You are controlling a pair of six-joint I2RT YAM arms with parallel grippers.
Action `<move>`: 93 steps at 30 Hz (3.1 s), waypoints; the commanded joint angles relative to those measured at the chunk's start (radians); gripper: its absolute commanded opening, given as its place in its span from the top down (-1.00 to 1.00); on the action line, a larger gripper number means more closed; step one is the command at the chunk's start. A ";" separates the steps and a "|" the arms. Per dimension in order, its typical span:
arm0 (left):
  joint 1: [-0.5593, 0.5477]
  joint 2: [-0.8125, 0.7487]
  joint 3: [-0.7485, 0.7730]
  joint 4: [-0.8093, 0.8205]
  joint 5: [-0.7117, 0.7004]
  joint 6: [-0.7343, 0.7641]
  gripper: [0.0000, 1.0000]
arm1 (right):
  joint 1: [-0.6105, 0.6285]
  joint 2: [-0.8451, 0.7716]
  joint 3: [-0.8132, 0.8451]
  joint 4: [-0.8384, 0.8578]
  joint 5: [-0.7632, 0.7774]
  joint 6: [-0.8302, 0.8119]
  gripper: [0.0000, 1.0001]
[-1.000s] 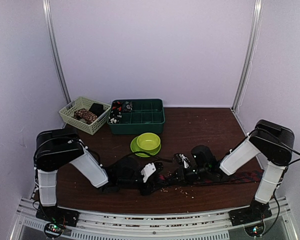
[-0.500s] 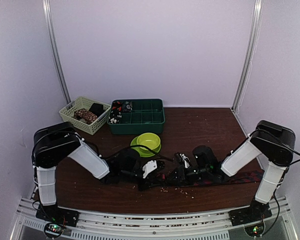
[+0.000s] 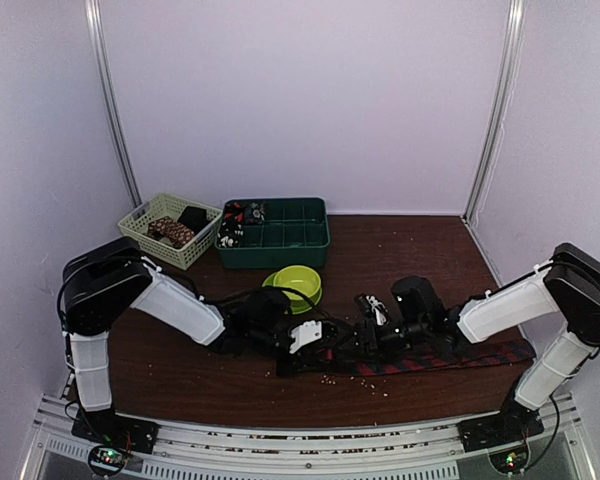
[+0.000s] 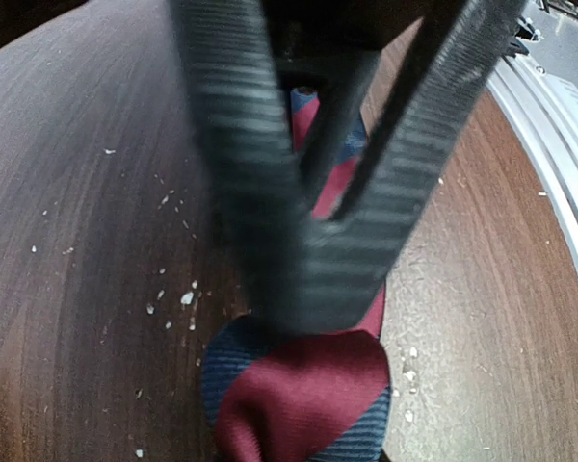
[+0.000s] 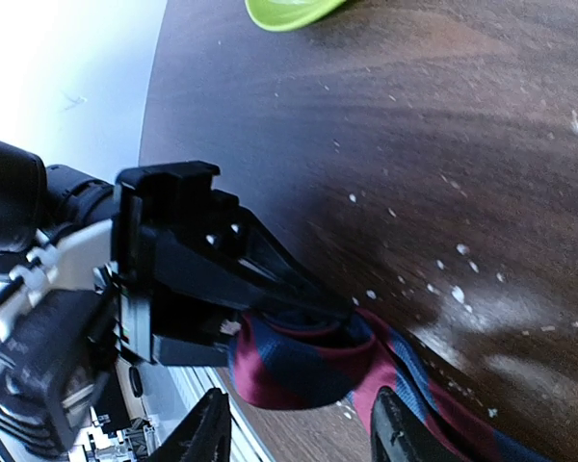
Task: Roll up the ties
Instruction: Roll the tie at the center of the board.
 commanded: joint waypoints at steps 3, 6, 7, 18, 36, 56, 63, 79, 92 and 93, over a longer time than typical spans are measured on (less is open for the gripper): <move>0.004 0.022 -0.019 -0.178 -0.028 0.022 0.62 | 0.013 0.077 0.070 -0.040 0.013 0.029 0.11; 0.004 0.021 -0.020 -0.174 -0.036 0.011 0.59 | 0.031 0.116 0.073 0.003 0.007 0.051 0.29; 0.004 0.023 -0.021 -0.172 -0.036 0.007 0.58 | 0.035 0.124 0.073 0.010 0.007 0.055 0.39; 0.020 -0.084 -0.135 0.023 -0.120 -0.120 -0.21 | 0.014 0.120 0.007 -0.010 0.035 -0.022 1.00; 0.026 -0.516 -0.383 0.278 -0.469 -0.254 -0.96 | 0.038 0.287 0.132 -0.042 -0.044 -0.196 1.00; -0.054 -0.140 -0.308 0.431 -0.227 -0.396 -0.55 | 0.102 0.309 0.177 -0.053 0.014 -0.198 1.00; -0.062 -0.210 -0.361 0.434 -0.230 -0.400 -0.73 | 0.102 0.297 0.182 -0.087 0.034 -0.212 1.00; -0.103 -0.131 -0.264 0.263 -0.397 -0.409 -0.01 | 0.102 0.219 0.174 -0.087 0.026 -0.199 1.00; -0.102 -0.106 -0.251 0.278 -0.366 -0.433 -0.03 | 0.116 0.233 0.167 -0.010 -0.024 -0.166 1.00; -0.102 -0.107 -0.254 0.283 -0.366 -0.431 0.09 | 0.116 0.234 0.162 -0.001 -0.029 -0.158 0.99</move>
